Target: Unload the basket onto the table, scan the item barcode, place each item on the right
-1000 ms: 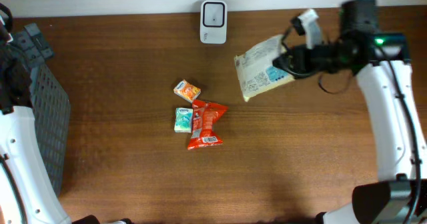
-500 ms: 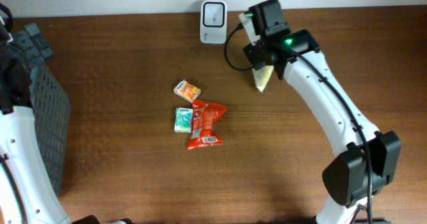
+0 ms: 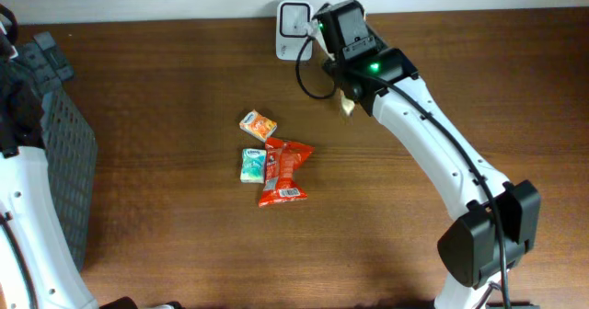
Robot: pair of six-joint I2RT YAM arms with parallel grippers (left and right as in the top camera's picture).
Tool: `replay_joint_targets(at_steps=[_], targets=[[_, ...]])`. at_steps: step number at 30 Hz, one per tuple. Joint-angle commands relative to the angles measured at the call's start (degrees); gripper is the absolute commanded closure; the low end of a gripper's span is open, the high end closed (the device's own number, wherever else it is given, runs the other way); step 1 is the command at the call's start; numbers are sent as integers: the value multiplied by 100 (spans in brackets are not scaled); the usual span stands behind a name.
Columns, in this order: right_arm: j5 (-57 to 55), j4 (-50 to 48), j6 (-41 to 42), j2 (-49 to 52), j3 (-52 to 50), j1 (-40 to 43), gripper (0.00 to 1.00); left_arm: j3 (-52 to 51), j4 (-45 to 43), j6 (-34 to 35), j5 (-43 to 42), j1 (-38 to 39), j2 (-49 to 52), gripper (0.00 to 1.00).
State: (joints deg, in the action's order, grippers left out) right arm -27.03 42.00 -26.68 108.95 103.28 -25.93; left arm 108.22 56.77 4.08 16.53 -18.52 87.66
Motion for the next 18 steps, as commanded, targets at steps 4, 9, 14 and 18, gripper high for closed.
replay_joint_targets(at_steps=[4,9,14,18], targets=[[-592,216,-92,24,-247,-37,96,2,-4,-52,22,-13,-2,1],[-1290,374,96,24,-247,-35,96,2,-4,-50,22,-13,-2,1],[-214,994,511,133,-249,-111,96,2,-7,-52,22,-13,-2,1],[918,1147,1001,444,-254,-269,64,2,-7,-52,22,-13,-2,1]])
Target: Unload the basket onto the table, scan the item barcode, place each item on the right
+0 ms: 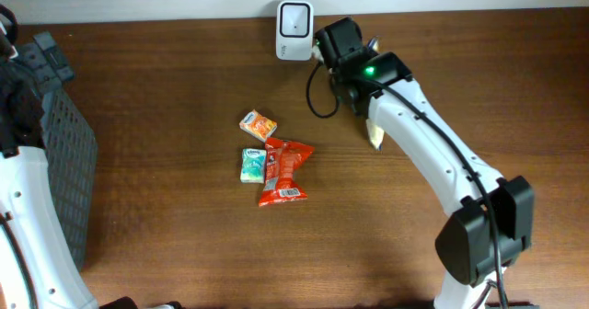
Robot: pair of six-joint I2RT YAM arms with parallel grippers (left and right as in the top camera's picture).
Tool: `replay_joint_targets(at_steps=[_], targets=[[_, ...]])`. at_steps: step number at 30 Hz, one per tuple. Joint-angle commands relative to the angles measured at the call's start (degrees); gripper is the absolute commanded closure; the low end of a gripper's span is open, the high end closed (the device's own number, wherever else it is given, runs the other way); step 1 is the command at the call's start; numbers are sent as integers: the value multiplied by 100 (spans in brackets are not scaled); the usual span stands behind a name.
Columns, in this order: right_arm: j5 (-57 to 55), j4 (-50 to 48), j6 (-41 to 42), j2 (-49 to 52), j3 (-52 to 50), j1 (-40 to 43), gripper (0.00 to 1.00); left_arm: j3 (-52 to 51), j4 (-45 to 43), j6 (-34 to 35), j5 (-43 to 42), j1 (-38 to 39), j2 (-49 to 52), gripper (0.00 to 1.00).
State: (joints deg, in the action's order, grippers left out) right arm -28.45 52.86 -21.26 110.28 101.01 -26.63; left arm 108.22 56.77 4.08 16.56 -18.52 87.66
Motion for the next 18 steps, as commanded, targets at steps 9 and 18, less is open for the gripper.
replay_joint_targets(at_steps=[9,18], targets=[[3545,190,1585,376,361,-210,14,2,-7,-52,20,-13,-2,1],[2494,1078,5101,363,592,535,1,2,-4,-52,20,-13,-2,1]])
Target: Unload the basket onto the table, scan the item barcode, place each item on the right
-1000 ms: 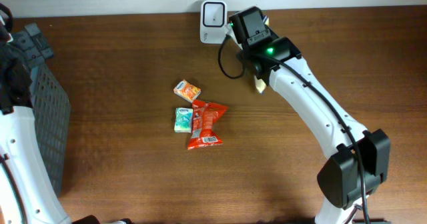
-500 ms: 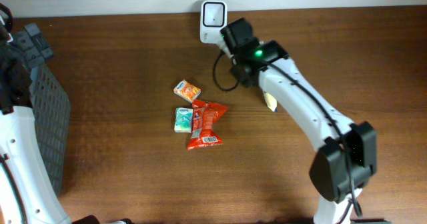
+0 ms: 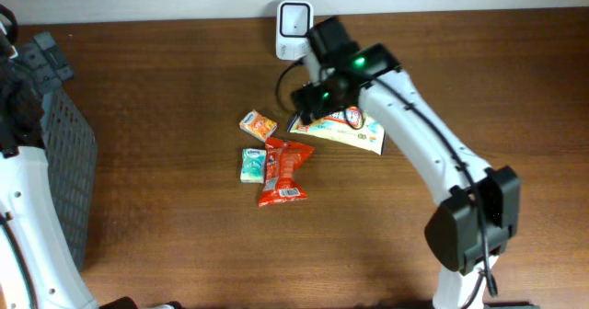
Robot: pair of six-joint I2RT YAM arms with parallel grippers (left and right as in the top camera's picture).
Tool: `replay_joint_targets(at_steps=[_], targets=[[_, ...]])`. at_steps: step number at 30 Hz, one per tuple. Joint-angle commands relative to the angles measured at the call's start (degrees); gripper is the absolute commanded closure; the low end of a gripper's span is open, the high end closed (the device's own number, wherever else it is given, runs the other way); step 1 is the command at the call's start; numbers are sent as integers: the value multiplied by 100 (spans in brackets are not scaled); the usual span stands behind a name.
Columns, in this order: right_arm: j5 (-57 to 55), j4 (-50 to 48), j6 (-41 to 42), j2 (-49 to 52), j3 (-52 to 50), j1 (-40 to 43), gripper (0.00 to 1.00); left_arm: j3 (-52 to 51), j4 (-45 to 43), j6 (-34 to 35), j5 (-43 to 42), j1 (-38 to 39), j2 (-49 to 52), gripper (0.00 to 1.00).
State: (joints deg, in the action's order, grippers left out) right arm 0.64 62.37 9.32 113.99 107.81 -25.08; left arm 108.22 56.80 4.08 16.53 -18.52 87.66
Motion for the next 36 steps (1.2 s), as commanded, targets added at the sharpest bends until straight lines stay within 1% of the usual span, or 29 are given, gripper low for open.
replay_joint_targets(at_steps=[1,3,7,9,11,14,16,20,22,24,25,27,28,29,31,32,33,35,36], targets=[[-426,70,2424,28,-212,455,1,2,-7,-50,22,-13,-2,1],[-422,-74,3567,96,-542,542,2,2,-9,-50,22,-13,-2,1],[-210,-352,5344,157,-1187,555,1,2,-9,-50,22,-13,-2,1],[-83,-619,5814,162,-1462,538,2,2,-7,-52,22,-13,-2,1],[-133,-1069,6098,162,-1799,496,1,2,-9,-50,22,-13,-2,1],[-131,-2653,6457,162,-2680,481,1,2,-7,-52,22,-13,-2,1],[-131,-3265,6605,168,-3010,479,1,2,-7,-52,22,-13,-2,1],[-140,-4197,6642,225,-3495,474,1,2,-9,-50,22,-13,-2,1],[-151,-4385,6640,365,-3589,474,0,2,-7,-50,22,-13,-2,1],[-144,-4297,6596,553,-3591,474,9,2,-7,-50,22,-13,-2,1],[-138,-4192,6585,627,-3591,474,20,2,-7,-52,22,-13,-2,1],[-101,-4028,6140,728,-3591,479,34,2,-7,-52,22,-13,-2,1],[-57,-3985,5657,728,-3591,485,37,2,-7,-50,22,-13,-2,1],[33,-3987,4990,719,-3582,487,38,2,-7,-50,22,-13,-2,1],[254,-3871,4094,686,-3499,525,43,2,-7,-50,22,-13,-2,1],[282,-3676,3895,675,-3410,557,46,2,-9,-52,22,-13,-2,1],[282,-3329,3663,669,-3237,608,49,2,-7,-52,22,-13,-2,1],[310,-2653,3045,669,-2839,715,50,2,-9,-50,22,-13,-2,1],[468,-2092,2232,669,-2459,785,46,2,-7,-52,22,-13,-2,1]])
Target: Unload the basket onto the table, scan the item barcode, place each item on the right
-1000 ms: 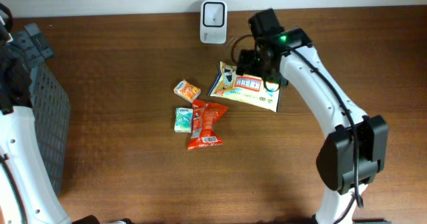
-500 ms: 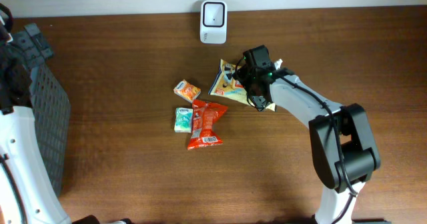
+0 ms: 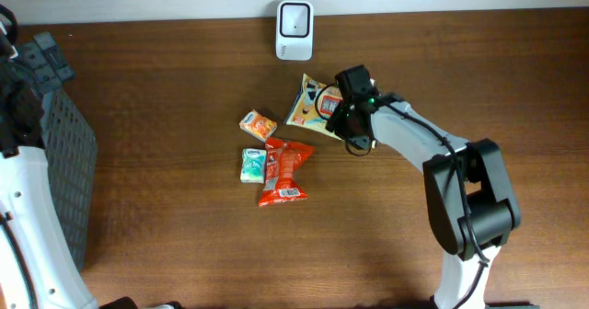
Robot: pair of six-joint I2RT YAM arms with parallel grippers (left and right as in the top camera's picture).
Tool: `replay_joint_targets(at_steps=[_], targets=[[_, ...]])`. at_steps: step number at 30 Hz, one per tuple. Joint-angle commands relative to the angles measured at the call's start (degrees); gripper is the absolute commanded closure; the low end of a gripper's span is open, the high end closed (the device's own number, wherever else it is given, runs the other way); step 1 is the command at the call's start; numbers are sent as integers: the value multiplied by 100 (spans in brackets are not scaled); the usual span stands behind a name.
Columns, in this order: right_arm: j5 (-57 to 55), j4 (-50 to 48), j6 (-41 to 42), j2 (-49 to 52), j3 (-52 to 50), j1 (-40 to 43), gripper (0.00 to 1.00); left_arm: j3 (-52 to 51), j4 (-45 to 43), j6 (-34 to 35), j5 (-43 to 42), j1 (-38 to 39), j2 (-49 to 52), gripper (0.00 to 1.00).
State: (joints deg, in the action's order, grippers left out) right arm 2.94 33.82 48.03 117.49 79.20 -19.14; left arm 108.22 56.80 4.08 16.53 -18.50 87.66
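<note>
In the overhead view the white barcode scanner point(image 3: 294, 18) stands at the table's far edge. Below it a cream and yellow snack packet point(image 3: 309, 104) lies tilted, its right edge running under my right gripper point(image 3: 337, 109), which looks shut on it; the wrist hides the fingertips. A small orange box point(image 3: 259, 125), a teal pack point(image 3: 252, 165) and a red packet point(image 3: 283, 170) lie clustered left of the gripper. Only the left arm's white link point(image 3: 23, 208) shows; its gripper is out of view.
A dark grey slatted crate point(image 3: 63, 153) stands along the left edge of the brown table point(image 3: 166, 245). A black cable loops beside the right wrist. The right arm's base sits at the lower right.
My right gripper has moved from just below the scanner to lower right of it, folding the arm in. The snack packet went from under the forearm to left of the gripper.
At first my right gripper was up beside the scanner, with only a corner of the packet showing. Then it was just right of the scanner, the packet hanging beneath the arm. Then the packet lay flat under the forearm; now it rests below the scanner.
</note>
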Motion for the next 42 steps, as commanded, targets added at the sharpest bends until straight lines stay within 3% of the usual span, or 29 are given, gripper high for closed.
replay_joint_targets(at_steps=[1,3,7,13,16,25,27,30,32,39,42], targets=[[295,1137,-1976,315,634,227,39,2,-7,-52,22,-15,-2,1],[476,1681,-2398,284,1016,337,31,2,-9,-50,22,-15,-2,1],[1499,2138,-3694,15,1631,977,28,2,-7,-50,22,-15,-2,1],[1725,2173,-4979,87,1482,1777,29,2,-7,-52,22,-15,-2,1],[2616,1711,-5681,256,1099,2031,29,2,-7,-50,22,-15,-2,1],[3550,317,-5768,826,509,2055,34,2,-7,-52,22,-15,-2,1],[3574,219,-5587,1102,509,2055,42,2,-7,-52,22,-15,-2,1],[3595,210,-5324,1316,509,2055,85,2,-7,-52,22,-15,-2,1],[3694,203,-5178,1314,511,2057,96,2,-7,-50,22,-15,-2,1],[4225,369,-4944,625,627,2061,96,2,-7,-52,22,-15,-2,1],[3676,911,-4946,146,872,2072,96,2,-7,-50,22,-15,-2,1]])
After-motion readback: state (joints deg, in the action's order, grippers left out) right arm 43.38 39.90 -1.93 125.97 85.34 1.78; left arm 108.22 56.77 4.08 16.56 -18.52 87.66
